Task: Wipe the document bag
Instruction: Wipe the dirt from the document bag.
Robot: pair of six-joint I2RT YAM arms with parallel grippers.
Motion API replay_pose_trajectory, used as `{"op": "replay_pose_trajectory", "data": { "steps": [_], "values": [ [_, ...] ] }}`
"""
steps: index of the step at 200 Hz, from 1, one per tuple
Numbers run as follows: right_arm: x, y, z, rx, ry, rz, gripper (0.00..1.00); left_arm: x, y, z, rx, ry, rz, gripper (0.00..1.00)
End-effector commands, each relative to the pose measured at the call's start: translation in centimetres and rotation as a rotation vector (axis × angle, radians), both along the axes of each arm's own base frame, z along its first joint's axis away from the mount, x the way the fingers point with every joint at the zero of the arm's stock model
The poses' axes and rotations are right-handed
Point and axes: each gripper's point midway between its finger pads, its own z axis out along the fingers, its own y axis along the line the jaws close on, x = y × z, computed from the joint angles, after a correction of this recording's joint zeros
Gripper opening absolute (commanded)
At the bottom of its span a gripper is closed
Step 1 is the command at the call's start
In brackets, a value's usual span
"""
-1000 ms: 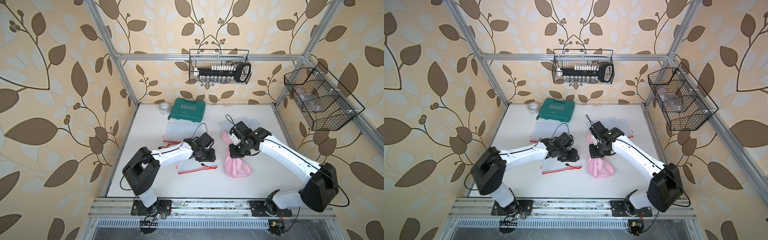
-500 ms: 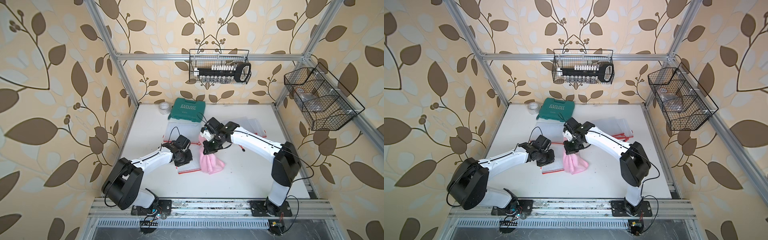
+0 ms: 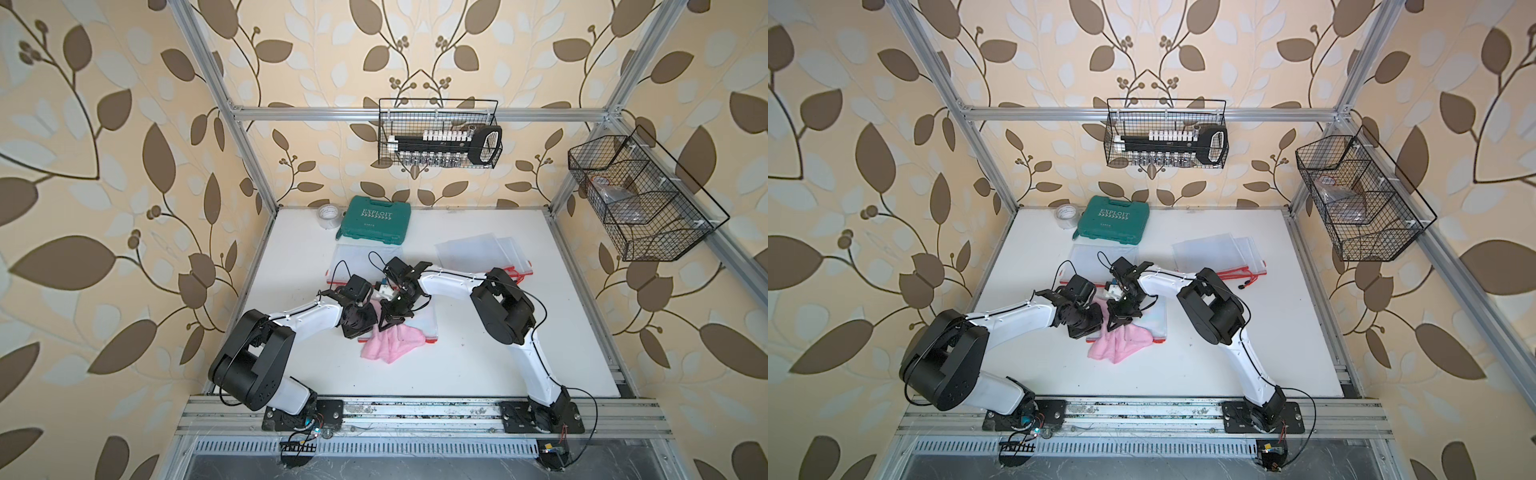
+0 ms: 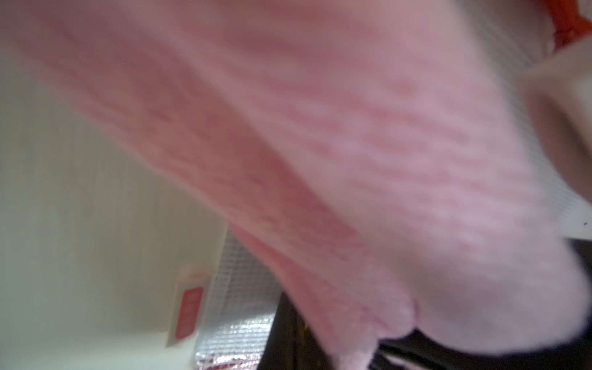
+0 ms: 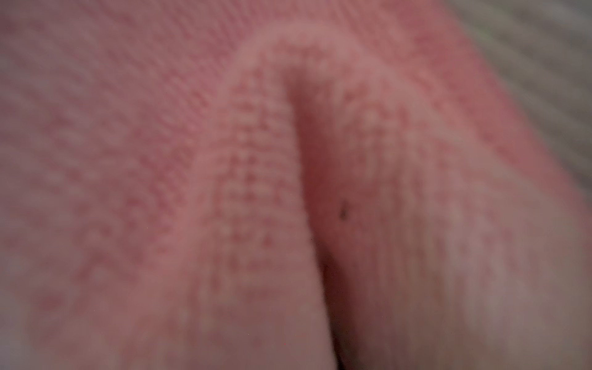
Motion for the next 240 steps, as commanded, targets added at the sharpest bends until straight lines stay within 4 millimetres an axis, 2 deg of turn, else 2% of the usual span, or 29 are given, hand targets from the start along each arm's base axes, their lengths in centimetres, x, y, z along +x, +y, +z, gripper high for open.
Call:
{"op": "replay_pose_trajectory", "data": {
  "steps": [1, 16, 27, 33, 40, 54, 71, 80, 92, 113, 124, 136, 145, 155, 159, 169, 184, 200, 208, 217, 229, 240],
  "values": [
    [1.0, -10.7, -0.9, -0.348, -0.074, -0.098, 0.0, -3.2, 2.4, -3.5, 0.108, 0.151, 0.013, 0.0],
    [1.5, -15.7, 0.6, -0.474, -0.147, -0.137, 0.0, -2.9, 2.3, -3.3, 0.109, 0.148, 0.002, 0.0],
    [1.6, -18.7, 1.9, -0.564, -0.195, -0.138, 0.0, -2.9, 2.2, -3.1, 0.108, 0.144, -0.006, 0.0],
    [1.5, -19.6, 2.6, -0.601, -0.22, -0.128, 0.0, -2.7, 2.2, -3.0, 0.105, 0.139, -0.009, 0.0],
    [1.4, -19.6, 3.5, -0.599, -0.238, -0.107, 0.0, -2.7, 2.1, -2.8, 0.101, 0.136, -0.016, 0.0],
    [0.8, -16.4, 5.0, -0.482, -0.241, -0.052, 0.0, -2.3, 1.9, -2.4, 0.096, 0.119, -0.028, 0.0],
    [0.2, -9.7, 6.7, -0.27, -0.215, 0.024, 0.0, -2.0, 1.7, -1.8, 0.09, 0.106, -0.04, 0.0],
    [-0.5, -5.6, 7.3, -0.164, -0.202, 0.082, 0.0, -1.9, 1.6, -1.7, 0.086, 0.104, -0.047, 0.0],
    [-0.2, -1.8, 7.3, -0.081, -0.197, 0.108, 0.0, -1.8, 1.4, -1.6, 0.08, 0.1, -0.052, 0.0],
    [1.0, 2.2, 5.3, 0.049, -0.108, 0.049, 0.0, -1.8, 1.3, -1.6, 0.073, 0.105, -0.053, 0.0],
    [1.5, 2.7, 3.9, 0.083, -0.06, -0.001, 0.0, -1.8, 1.3, -1.7, 0.074, 0.107, -0.056, 0.0],
    [1.7, 1.6, 2.5, 0.077, -0.036, -0.041, 0.0, -1.9, 1.3, -1.7, 0.072, 0.107, -0.058, 0.0],
    [1.7, -0.4, 1.3, 0.03, -0.03, -0.07, 0.0, -1.9, 1.3, -1.8, 0.073, 0.107, -0.057, 0.0],
    [1.1, -3.3, 0.1, -0.071, -0.025, -0.082, 0.0, -2.0, 1.4, -1.9, 0.072, 0.108, -0.053, 0.0],
    [1.5, -5.3, -0.3, -0.12, -0.026, -0.106, 0.0, -2.0, 1.3, -1.9, 0.07, 0.106, -0.053, 0.0],
    [1.0, -9.5, -0.7, -0.251, -0.044, -0.113, 0.0, -2.0, 1.4, -1.9, 0.071, 0.108, -0.055, 0.0],
    [0.3, -15.6, 0.4, -0.449, -0.114, -0.11, 0.0, -1.9, 1.4, -1.8, 0.07, 0.1, -0.057, 0.0],
    [-0.4, -19.8, 2.7, -0.578, -0.191, -0.094, 0.0, -1.7, 1.3, -1.6, 0.069, 0.095, -0.062, 0.0],
    [-0.8, -20.2, 3.8, -0.583, -0.21, -0.085, 0.0, -1.7, 1.3, -1.6, 0.068, 0.095, -0.062, 0.0],
    [-1.0, -19.3, 4.9, -0.544, -0.222, -0.067, 0.0, -1.6, 1.2, -1.6, 0.066, 0.094, -0.061, 0.0],
    [-1.0, -16.2, 6.2, -0.447, -0.232, -0.03, 0.0, -1.5, 1.2, -1.5, 0.065, 0.09, -0.062, 0.0],
    [-0.6, -12.1, 7.3, -0.339, -0.244, 0.01, 0.0, -1.4, 1.1, -1.4, 0.061, 0.086, -0.062, 0.0]
  ]
}}
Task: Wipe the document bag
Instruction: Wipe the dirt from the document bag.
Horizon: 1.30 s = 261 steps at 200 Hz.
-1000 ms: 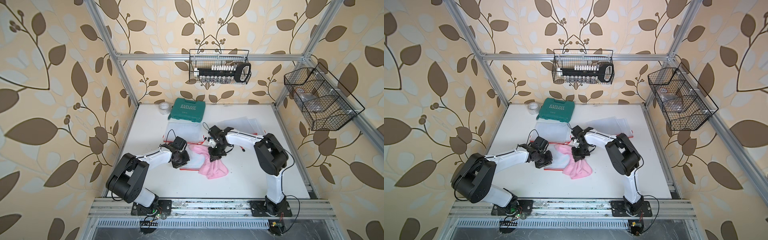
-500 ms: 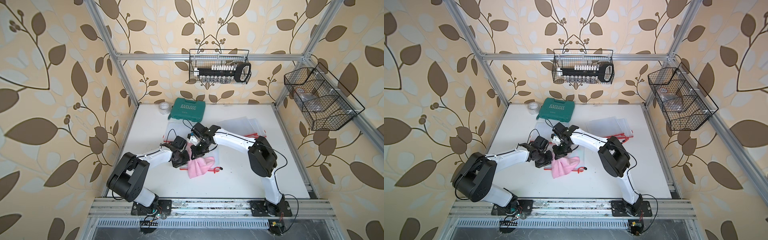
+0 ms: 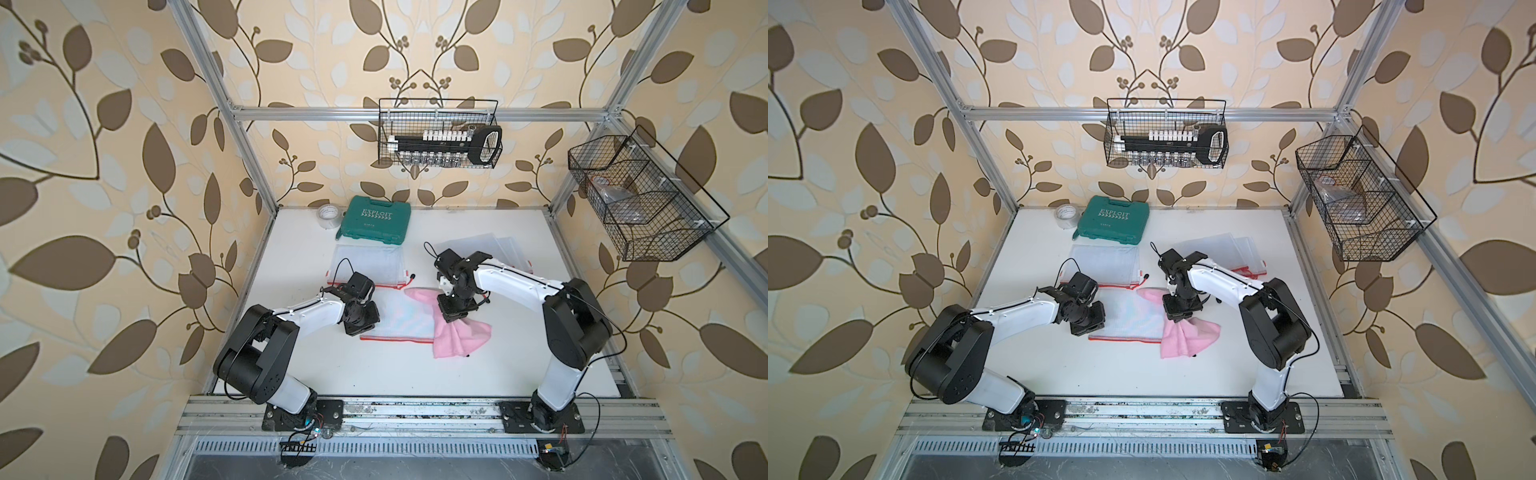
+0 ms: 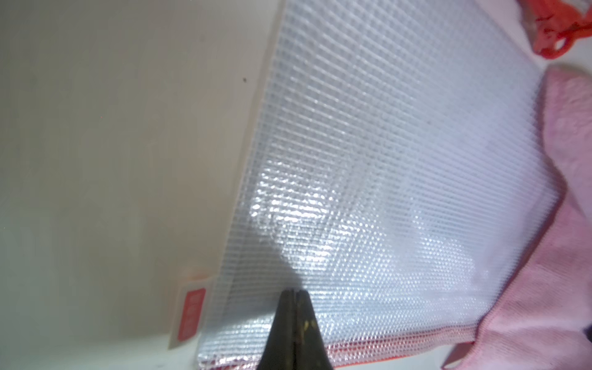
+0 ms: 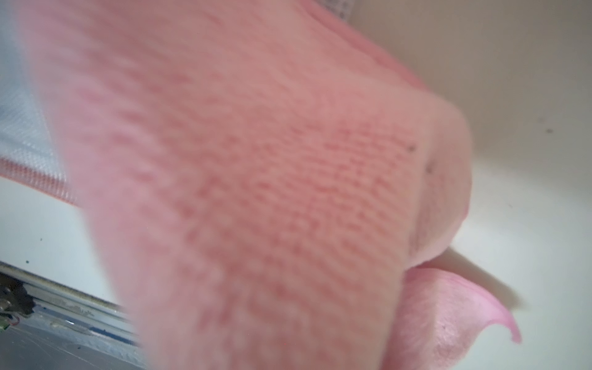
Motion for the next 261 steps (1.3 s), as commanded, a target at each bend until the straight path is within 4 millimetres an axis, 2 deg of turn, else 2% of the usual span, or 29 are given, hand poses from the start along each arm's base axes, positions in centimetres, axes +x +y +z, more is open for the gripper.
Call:
{"op": "replay_pose_trajectory", "data": {
  "steps": [1, 14, 31, 44, 58, 68, 80, 89, 97, 101, 111, 123, 130, 142, 152, 159, 186, 202, 211, 222, 240, 244, 261],
  "values": [
    [0.0, 4.8, 1.8, 0.08, -0.02, 0.13, 0.0, -1.8, 1.6, -1.5, 0.066, 0.09, -0.002, 0.0],
    [0.3, 10.3, 2.3, 0.211, -0.008, 0.198, 0.0, -1.6, 1.5, -1.3, 0.062, 0.083, -0.001, 0.0],
    [1.2, 16.1, 1.9, 0.366, 0.023, 0.22, 0.0, -1.5, 1.4, -1.2, 0.055, 0.082, 0.002, 0.0],
    [1.9, 18.8, 1.2, 0.463, 0.059, 0.201, 0.0, -1.5, 1.4, -1.1, 0.056, 0.081, 0.003, 0.0],
    [2.2, 19.7, 0.1, 0.504, 0.086, 0.184, 0.0, -1.6, 1.5, -1.1, 0.059, 0.078, 0.005, 0.0],
    [2.4, 18.6, -1.4, 0.461, 0.11, 0.151, 0.0, -1.7, 1.6, -1.1, 0.061, 0.08, 0.006, 0.0],
    [2.2, 16.0, -3.2, 0.391, 0.146, 0.105, 0.0, -1.8, 1.6, -1.1, 0.06, 0.081, 0.006, 0.0],
    [2.0, 13.1, -4.2, 0.304, 0.143, 0.076, 0.0, -1.9, 1.6, -1.1, 0.059, 0.079, 0.007, 0.0],
    [1.2, 9.9, -5.1, 0.178, 0.136, 0.076, 0.0, -1.9, 1.7, -1.1, 0.059, 0.08, 0.01, 0.0],
    [1.5, 7.6, -5.3, 0.115, 0.126, 0.059, 0.0, -1.9, 1.7, -1.1, 0.059, 0.078, 0.01, 0.0],
    [1.0, 3.0, -5.4, -0.034, 0.093, 0.049, 0.0, -2.0, 1.7, -1.1, 0.06, 0.075, 0.009, 0.0],
    [0.3, -1.6, -4.9, -0.156, 0.06, 0.031, 0.0, -2.0, 1.8, -1.0, 0.059, 0.073, 0.005, 0.0],
    [0.0, -3.6, -4.4, -0.204, 0.049, 0.018, 0.0, -1.9, 1.7, -1.0, 0.057, 0.072, 0.004, 0.0],
    [-0.6, -5.3, -3.3, -0.252, 0.029, 0.018, 0.0, -1.9, 1.7, -0.9, 0.058, 0.068, 0.001, 0.0],
    [-0.4, -5.5, -1.8, -0.267, -0.007, 0.023, 0.0, -1.8, 1.7, -0.8, 0.056, 0.064, -0.002, 0.0],
    [-0.1, -4.9, -0.7, -0.251, -0.038, 0.031, 0.0, -1.7, 1.6, -0.6, 0.052, 0.059, -0.003, 0.0],
    [1.5, 0.8, 1.8, -0.018, -0.082, 0.039, 0.0, -1.3, 1.3, 0.0, 0.035, 0.041, -0.015, 0.0],
    [2.5, 3.4, 2.2, 0.044, -0.089, 0.055, 0.0, -1.2, 1.1, 0.5, 0.026, 0.029, -0.018, 0.0],
    [2.8, 4.7, 1.5, 0.084, -0.071, 0.06, 0.0, -1.1, 1.0, 0.7, 0.02, 0.021, -0.017, 0.0],
    [3.2, 5.0, -0.2, 0.071, -0.04, 0.049, 0.0, -0.9, 1.0, 1.0, 0.013, 0.012, -0.014, 0.0],
    [3.0, 3.8, -3.4, -0.012, 0.011, 0.041, 0.0, -1.0, 1.0, 1.0, 0.014, 0.016, -0.01, 0.0],
    [2.9, 3.4, -4.1, -0.034, 0.018, 0.039, 0.0, -0.8, 0.9, 1.9, 0.0, -0.011, -0.008, 0.0],
    [2.4, 1.6, -5.8, -0.101, 0.04, 0.027, 0.0, -0.8, 0.9, 2.5, -0.008, -0.029, -0.005, 0.0]
  ]
}}
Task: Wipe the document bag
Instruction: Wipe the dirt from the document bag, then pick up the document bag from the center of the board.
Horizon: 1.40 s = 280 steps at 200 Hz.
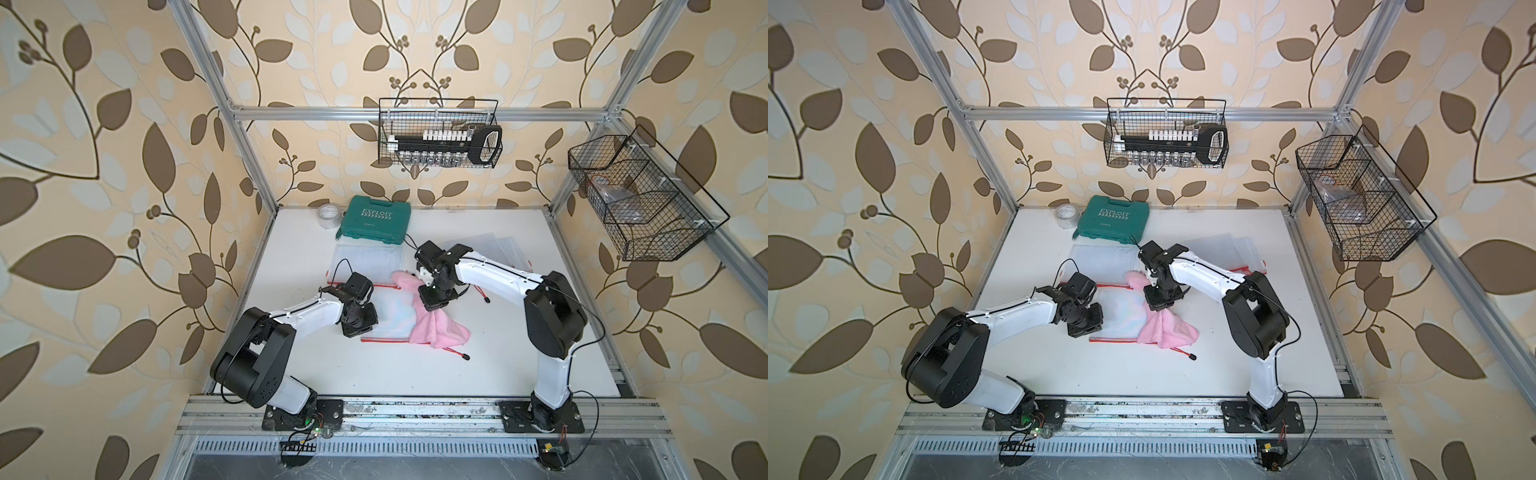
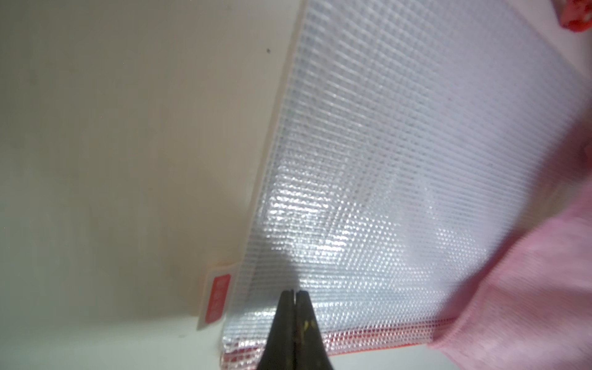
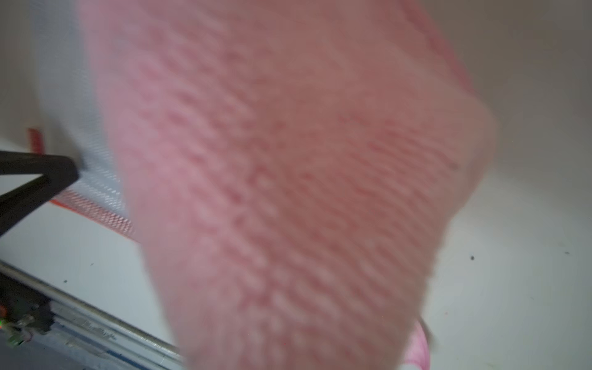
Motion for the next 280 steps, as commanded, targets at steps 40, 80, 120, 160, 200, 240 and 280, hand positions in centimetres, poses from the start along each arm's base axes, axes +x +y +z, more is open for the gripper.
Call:
{"op": "replay_pose_trajectory", "data": {
  "steps": [40, 80, 120, 160, 200, 240, 280],
  "values": [
    [-2.5, -3.8, -5.6, -0.141, 0.119, -0.017, 0.0, -0.4, 0.8, 3.0, -0.022, -0.057, 0.031, 0.16],
    [-3.0, -3.4, -7.6, -0.115, 0.181, -0.005, 0.0, -2.7, 3.0, 1.2, 0.018, 0.027, 0.105, 0.53],
    [-3.1, -3.8, -8.1, -0.091, 0.21, -0.013, 0.0, -2.7, 2.8, -0.5, -0.035, 0.03, 0.119, 0.58],
    [-3.1, -4.3, -8.5, -0.05, 0.243, -0.045, 0.0, -3.4, 0.8, -3.4, -0.14, 0.117, 0.107, 0.58],
    [-2.5, -3.9, -9.1, 0.005, 0.27, -0.076, 0.0, -5.1, 0.8, -5.4, -0.169, 0.178, 0.134, 0.57],
    [-2.8, -3.0, -9.4, 0.05, 0.295, -0.079, 0.0, -5.8, 0.7, -6.5, -0.203, 0.187, 0.179, 0.6],
    [-3.6, -2.6, -10.1, 0.065, 0.322, -0.075, 0.0, -4.8, 0.1, -6.9, -0.266, 0.146, 0.239, 0.62]
  ]
}}
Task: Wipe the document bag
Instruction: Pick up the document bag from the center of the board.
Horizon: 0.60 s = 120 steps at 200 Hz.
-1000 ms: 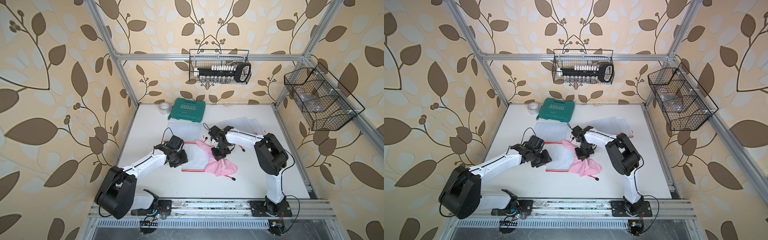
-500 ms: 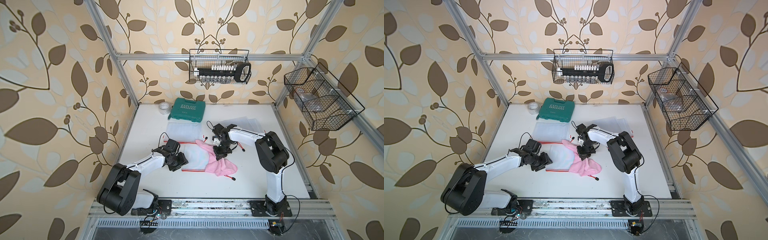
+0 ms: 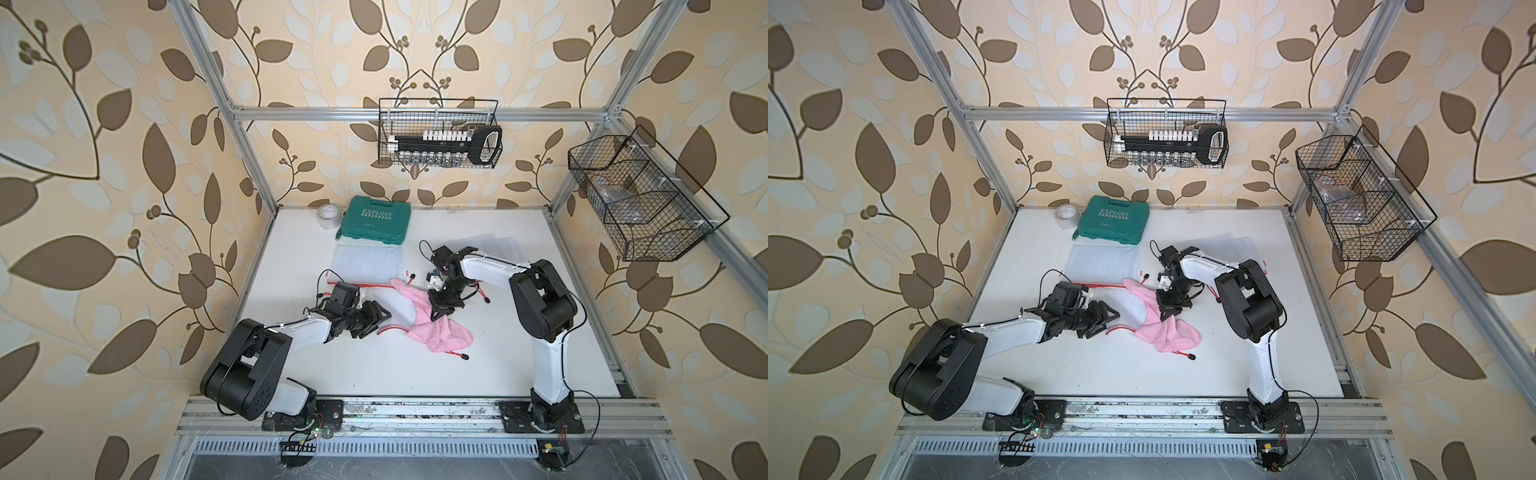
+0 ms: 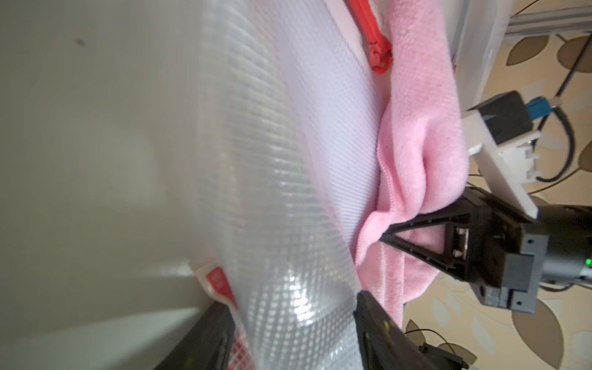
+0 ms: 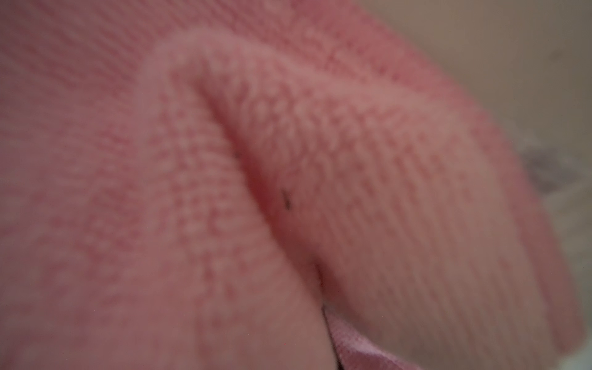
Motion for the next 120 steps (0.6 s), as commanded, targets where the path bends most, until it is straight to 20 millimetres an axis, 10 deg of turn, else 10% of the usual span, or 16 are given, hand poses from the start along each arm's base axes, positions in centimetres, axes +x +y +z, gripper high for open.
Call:
{"op": "replay_pose_trajectory", "data": {
  "steps": [1, 76, 120],
  "values": [
    [-2.4, -1.8, -7.1, -0.136, 0.058, 0.051, 0.0, -5.9, 3.8, -7.2, 0.172, 0.3, 0.102, 0.62],
    [-1.6, -2.3, -5.1, -0.154, -0.005, 0.057, 0.0, -3.4, 5.4, -0.9, 0.289, 0.145, 0.116, 0.0],
    [-2.5, -6.2, -2.9, -0.327, -0.084, 0.072, 0.0, -2.5, 8.8, 4.5, 0.399, 0.02, 0.245, 0.0]
  ]
}}
